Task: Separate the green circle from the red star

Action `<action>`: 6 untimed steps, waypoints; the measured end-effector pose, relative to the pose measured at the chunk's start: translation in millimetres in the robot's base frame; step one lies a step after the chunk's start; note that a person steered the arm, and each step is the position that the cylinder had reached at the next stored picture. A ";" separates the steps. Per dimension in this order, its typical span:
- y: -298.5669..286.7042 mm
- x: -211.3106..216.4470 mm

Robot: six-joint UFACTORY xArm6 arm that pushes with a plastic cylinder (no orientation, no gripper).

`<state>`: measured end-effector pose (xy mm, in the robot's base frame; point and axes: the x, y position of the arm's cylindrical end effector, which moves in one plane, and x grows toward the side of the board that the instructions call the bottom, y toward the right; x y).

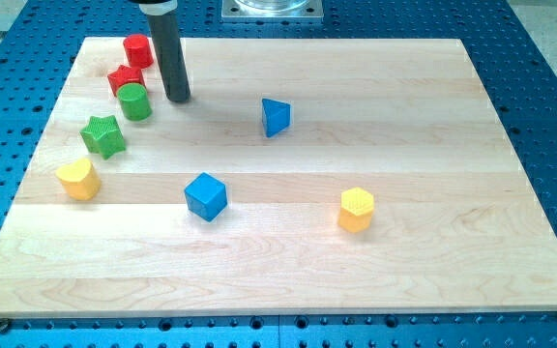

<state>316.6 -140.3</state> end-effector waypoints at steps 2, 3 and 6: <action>-35.9 14.8; -37.8 22.7; -21.0 20.7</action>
